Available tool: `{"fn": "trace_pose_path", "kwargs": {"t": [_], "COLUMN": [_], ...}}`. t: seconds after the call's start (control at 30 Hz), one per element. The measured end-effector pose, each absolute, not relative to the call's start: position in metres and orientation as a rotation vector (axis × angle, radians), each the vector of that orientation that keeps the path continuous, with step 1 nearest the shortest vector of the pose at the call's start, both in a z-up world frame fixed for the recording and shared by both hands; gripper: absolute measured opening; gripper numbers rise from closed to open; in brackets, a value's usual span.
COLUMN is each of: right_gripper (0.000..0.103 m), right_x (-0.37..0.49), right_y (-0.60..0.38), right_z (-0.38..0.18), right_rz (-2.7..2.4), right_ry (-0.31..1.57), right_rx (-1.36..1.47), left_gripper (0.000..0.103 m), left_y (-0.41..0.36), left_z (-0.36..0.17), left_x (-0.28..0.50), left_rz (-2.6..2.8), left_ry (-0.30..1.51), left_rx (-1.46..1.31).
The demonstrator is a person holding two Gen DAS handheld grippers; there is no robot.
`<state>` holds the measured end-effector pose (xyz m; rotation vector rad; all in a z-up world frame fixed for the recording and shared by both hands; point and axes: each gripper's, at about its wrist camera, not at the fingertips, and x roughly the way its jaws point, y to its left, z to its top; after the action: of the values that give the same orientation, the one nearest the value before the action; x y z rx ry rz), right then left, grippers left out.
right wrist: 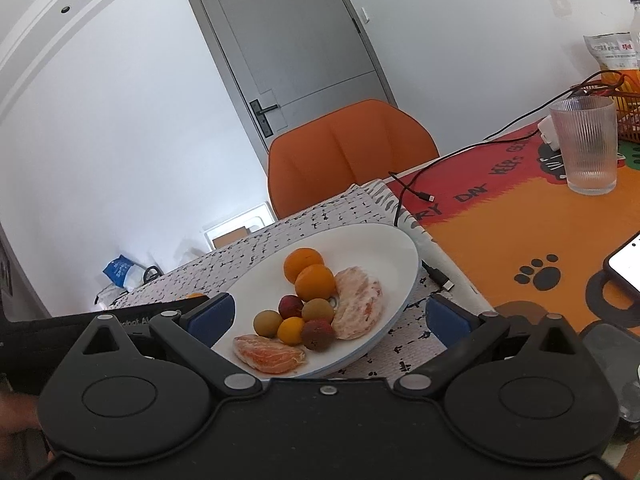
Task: Organize fruits
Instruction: 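Lower the small orange into the white bowl and open the left tool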
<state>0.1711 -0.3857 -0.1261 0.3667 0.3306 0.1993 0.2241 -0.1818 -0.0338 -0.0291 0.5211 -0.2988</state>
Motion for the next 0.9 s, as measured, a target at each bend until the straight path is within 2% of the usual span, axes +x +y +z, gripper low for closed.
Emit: {"fn": "trace_pose_path", "kwargs": {"t": [0.07, 0.3, 0.5, 0.57, 0.77, 0.9], "right_gripper": [0.103, 0.103, 0.103, 0.103, 0.103, 0.103], "right_x": [0.172, 0.173, 0.172, 0.173, 0.172, 0.171], "right_y": [-0.386, -0.382, -0.373, -0.37, -0.359, -0.351], "right_z": [-0.127, -0.127, -0.123, -0.122, -0.117, -0.114], "right_rz": [0.2, 0.204, 0.223, 0.225, 0.236, 0.244], "right_ry": [0.331, 0.334, 0.332, 0.335, 0.341, 0.349], "right_rx": [0.367, 0.367, 0.349, 0.347, 0.327, 0.324], "left_gripper": [0.026, 0.028, 0.044, 0.055, 0.078, 0.083], "left_y": [-0.182, -0.175, -0.164, -0.159, -0.143, -0.132], "left_z": [-0.032, -0.031, -0.029, -0.028, -0.022, -0.019], "left_x": [0.224, 0.221, 0.213, 0.211, 0.201, 0.193], "left_rz": [-0.288, -0.281, -0.269, -0.251, -0.205, -0.179], "left_ry": [0.51, 0.521, 0.522, 0.521, 0.5, 0.485], "left_rx": [-0.027, -0.029, -0.044, -0.05, -0.057, -0.055]}}
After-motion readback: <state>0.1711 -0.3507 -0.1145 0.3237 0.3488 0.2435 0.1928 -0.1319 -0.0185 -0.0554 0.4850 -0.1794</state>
